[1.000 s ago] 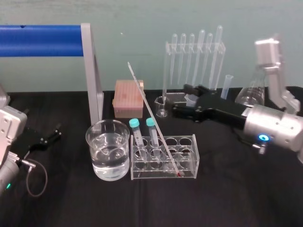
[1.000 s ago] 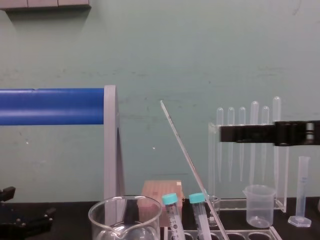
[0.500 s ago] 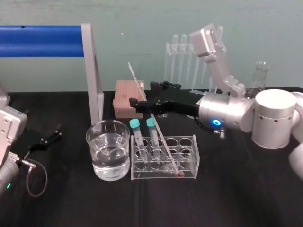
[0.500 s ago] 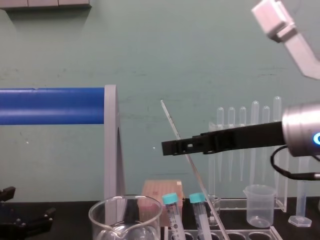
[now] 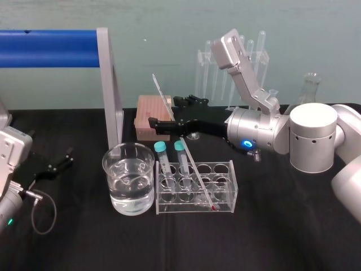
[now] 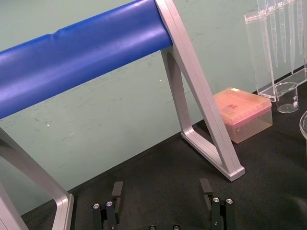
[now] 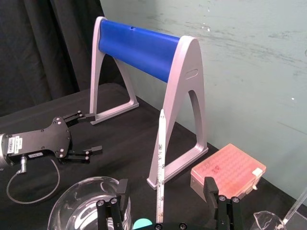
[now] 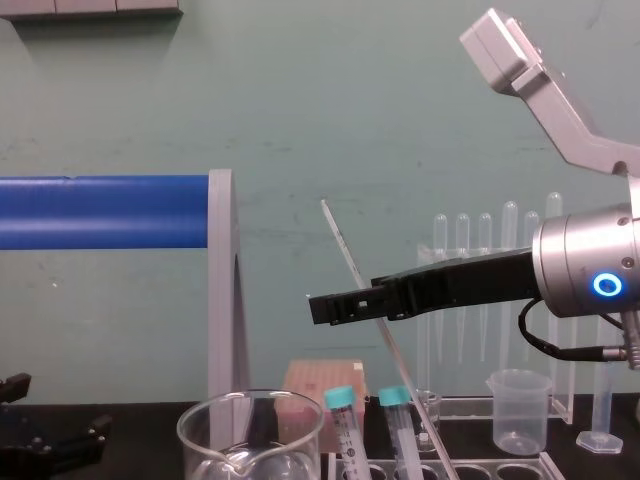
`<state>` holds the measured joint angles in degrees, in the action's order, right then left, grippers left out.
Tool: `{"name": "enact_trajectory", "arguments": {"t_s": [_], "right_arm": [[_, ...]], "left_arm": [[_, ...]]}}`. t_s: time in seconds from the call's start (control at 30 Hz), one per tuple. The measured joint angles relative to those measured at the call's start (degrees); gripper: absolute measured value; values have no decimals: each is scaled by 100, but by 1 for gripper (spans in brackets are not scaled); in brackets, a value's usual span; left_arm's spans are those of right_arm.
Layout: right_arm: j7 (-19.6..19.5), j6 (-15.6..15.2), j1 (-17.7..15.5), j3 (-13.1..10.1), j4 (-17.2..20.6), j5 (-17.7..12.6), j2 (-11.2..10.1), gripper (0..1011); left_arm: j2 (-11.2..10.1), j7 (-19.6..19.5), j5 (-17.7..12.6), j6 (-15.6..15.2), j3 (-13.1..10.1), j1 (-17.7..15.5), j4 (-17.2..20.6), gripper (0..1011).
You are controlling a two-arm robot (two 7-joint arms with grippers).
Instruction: Hold the thermometer with one hand and immerse one end into the beaker, then reinsert it into the test tube rack.
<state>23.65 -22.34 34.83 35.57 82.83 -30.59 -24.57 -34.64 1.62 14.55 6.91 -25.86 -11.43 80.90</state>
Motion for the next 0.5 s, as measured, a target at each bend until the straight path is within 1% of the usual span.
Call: {"name": "enact_trajectory", "arguments": {"t_s": [0.3,0.5], "right_arm": [[1,6,-6,-7,11,-13,-9,995],[1,9,-10,-10,17,-21,-11,840]], "left_arm": [[0,0,0,0,0,0,0,1008],[0,0,0,0,0,0,0,1008]]}}
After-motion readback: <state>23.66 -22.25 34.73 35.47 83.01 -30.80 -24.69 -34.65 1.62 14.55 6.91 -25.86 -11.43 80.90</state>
